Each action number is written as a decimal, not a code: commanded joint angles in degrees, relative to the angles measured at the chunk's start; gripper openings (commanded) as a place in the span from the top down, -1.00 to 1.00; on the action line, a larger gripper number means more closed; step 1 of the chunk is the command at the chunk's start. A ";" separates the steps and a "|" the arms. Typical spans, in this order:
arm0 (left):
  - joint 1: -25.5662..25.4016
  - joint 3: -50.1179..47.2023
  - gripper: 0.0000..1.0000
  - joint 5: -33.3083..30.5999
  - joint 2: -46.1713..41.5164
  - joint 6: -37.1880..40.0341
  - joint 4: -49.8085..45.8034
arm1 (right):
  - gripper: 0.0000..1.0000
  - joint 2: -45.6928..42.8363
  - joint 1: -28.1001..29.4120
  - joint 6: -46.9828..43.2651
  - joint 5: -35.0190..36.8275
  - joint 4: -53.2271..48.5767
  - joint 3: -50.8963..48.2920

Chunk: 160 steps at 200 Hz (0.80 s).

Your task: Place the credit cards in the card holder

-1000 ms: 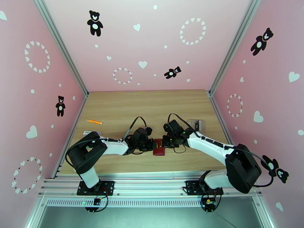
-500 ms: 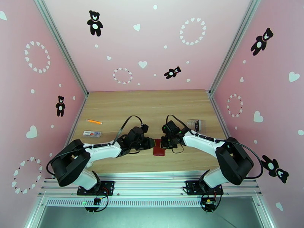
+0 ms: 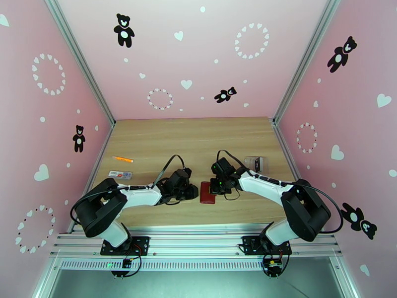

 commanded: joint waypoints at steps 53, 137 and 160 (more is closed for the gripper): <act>-0.28 2.86 0.39 3.54 3.27 1.23 2.53 | 1.00 0.76 -0.14 -0.11 0.00 0.90 -0.63; -0.33 4.18 0.42 3.74 5.34 1.99 1.65 | 1.00 1.91 -1.95 -3.16 -3.80 1.64 -0.40; -0.32 4.32 0.43 4.09 6.04 1.85 2.08 | 1.00 2.18 -2.30 -3.44 -5.83 2.56 -0.71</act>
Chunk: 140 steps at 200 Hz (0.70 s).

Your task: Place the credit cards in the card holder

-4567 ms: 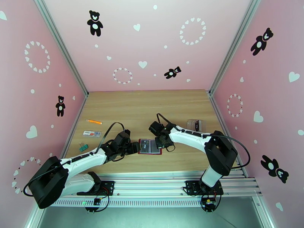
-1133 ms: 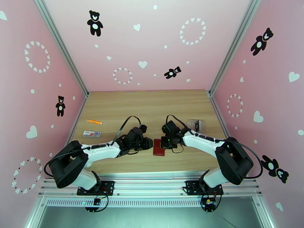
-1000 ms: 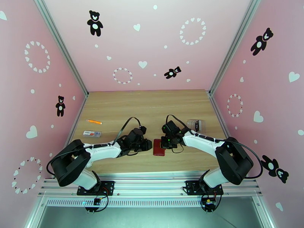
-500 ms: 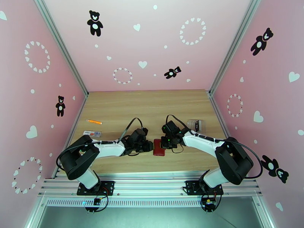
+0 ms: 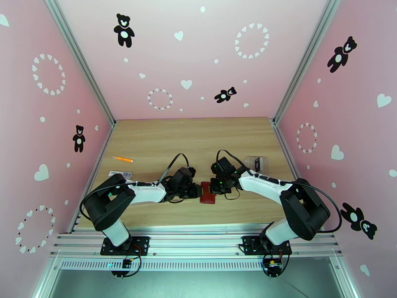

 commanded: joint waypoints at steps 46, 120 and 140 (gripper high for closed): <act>-0.33 1.00 0.46 1.21 2.33 0.64 0.91 | 1.00 2.25 -0.46 -1.70 -3.21 0.27 -0.22; -0.33 0.73 0.47 0.81 1.80 0.44 1.00 | 1.00 4.31 -0.20 -2.16 -1.64 -3.72 2.00; -0.33 0.56 0.47 0.68 1.57 0.33 0.91 | 1.00 5.00 0.02 -2.15 -1.21 -4.52 2.60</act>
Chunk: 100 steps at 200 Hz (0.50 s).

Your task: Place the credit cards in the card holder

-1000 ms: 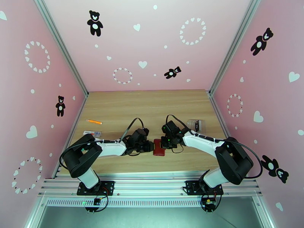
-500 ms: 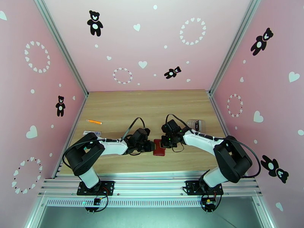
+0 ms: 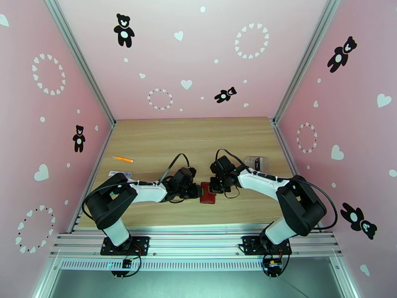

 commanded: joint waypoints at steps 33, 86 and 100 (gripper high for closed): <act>-0.29 -0.03 0.47 0.17 0.49 0.32 0.56 | 1.00 3.38 1.32 -0.66 1.68 -5.23 1.88; -0.29 -0.36 0.47 -0.55 -0.23 0.41 0.12 | 1.00 5.14 3.02 -0.83 3.83 -8.33 4.00; -0.33 -0.56 0.47 -0.67 -0.45 0.37 0.12 | 1.00 5.52 3.43 -0.72 4.18 -8.99 4.26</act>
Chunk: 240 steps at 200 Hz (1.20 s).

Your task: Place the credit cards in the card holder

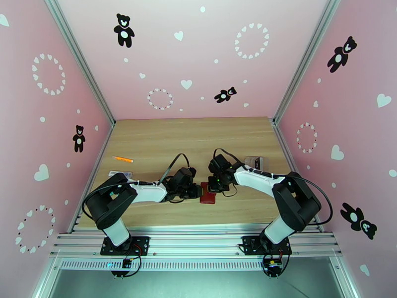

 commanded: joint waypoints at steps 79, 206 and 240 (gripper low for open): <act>-0.33 -1.13 0.47 -1.14 -1.64 -0.20 0.05 | 1.00 1.10 2.71 0.24 1.08 -2.95 0.03; -0.33 -1.18 0.47 -1.48 -1.72 -0.48 0.67 | 1.00 -2.89 1.19 -3.47 -2.62 -0.78 -3.45; -0.25 -1.18 0.47 -1.47 -1.85 -0.40 0.61 | 1.00 -3.12 0.65 -2.97 -1.36 -0.73 -3.34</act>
